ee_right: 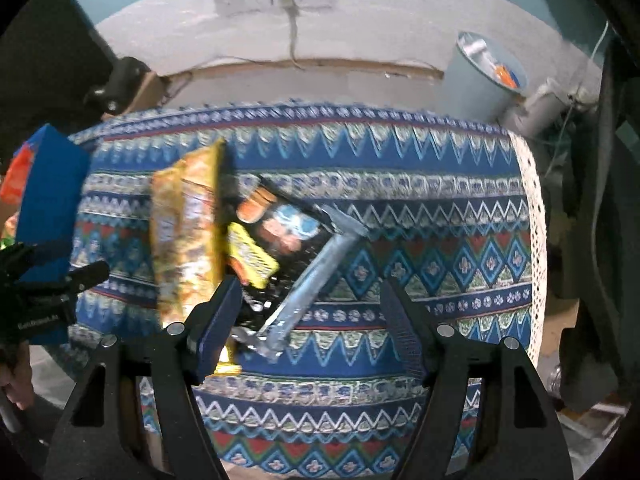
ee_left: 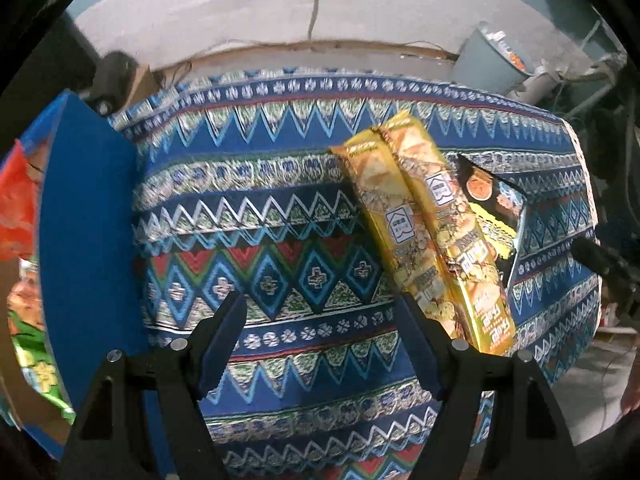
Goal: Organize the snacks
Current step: 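Move both tools back over the yellow bags and silver bar, then grasp a yellow stick bag with the left tool while the right tool grasps the silver bar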
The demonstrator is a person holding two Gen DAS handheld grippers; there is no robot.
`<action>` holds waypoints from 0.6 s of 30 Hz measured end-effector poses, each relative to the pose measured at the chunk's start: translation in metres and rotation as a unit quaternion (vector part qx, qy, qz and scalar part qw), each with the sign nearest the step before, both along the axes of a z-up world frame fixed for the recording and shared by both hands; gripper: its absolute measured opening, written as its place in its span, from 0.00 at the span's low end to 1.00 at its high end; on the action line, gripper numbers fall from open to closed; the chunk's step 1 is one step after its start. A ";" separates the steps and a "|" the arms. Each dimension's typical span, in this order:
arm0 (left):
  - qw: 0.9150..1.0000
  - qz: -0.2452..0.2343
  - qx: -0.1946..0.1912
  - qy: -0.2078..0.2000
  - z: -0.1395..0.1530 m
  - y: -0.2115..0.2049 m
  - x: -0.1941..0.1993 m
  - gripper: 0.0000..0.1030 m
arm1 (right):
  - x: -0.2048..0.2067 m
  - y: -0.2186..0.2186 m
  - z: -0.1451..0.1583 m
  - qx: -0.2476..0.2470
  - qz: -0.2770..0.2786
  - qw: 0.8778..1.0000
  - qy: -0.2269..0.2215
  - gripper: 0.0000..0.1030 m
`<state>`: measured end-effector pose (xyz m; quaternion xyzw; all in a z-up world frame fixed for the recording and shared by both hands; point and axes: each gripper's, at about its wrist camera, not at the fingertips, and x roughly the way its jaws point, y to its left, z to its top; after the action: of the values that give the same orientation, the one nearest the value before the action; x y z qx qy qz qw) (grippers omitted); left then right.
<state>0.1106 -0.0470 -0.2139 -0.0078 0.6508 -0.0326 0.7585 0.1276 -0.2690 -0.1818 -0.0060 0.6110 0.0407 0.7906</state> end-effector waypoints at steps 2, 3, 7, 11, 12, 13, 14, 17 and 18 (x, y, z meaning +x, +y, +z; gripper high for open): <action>1.000 0.012 -0.013 0.007 -0.006 -0.001 0.003 0.75 | 0.001 -0.003 -0.008 0.003 -0.007 1.000 0.011 0.71; 1.000 0.015 -0.016 0.008 -0.008 -0.002 0.004 0.75 | 0.002 -0.004 -0.014 0.005 -0.010 1.000 0.019 0.71; 1.000 0.013 -0.016 0.012 -0.014 -0.013 0.006 0.75 | 0.006 -0.001 -0.032 0.008 -0.009 0.999 0.034 0.71; 1.000 0.007 -0.003 0.011 -0.021 -0.027 0.010 0.76 | 0.011 0.001 -0.052 0.003 -0.009 0.999 0.046 0.71; 1.000 0.006 0.002 0.012 -0.023 -0.030 0.011 0.79 | 0.011 0.001 -0.055 0.003 -0.009 0.999 0.048 0.71; 1.000 0.007 0.007 0.013 -0.026 -0.032 0.011 0.79 | 0.012 0.002 -0.059 0.004 -0.008 0.999 0.050 0.71; 1.000 0.007 0.009 0.015 -0.029 -0.034 0.012 0.79 | 0.012 0.003 -0.062 0.005 -0.008 0.999 0.052 0.71; 1.000 0.003 0.013 0.020 -0.036 -0.040 0.012 0.79 | 0.013 0.005 -0.071 0.007 -0.007 0.998 0.060 0.71; 1.000 0.000 0.019 0.021 -0.038 -0.043 0.013 0.79 | 0.013 0.006 -0.075 0.004 -0.007 0.998 0.062 0.71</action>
<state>0.1231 -0.0904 -0.2522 0.0057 0.6669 -0.0203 0.7449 0.1411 -0.2635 -0.2564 0.0040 0.6589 0.0383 0.7512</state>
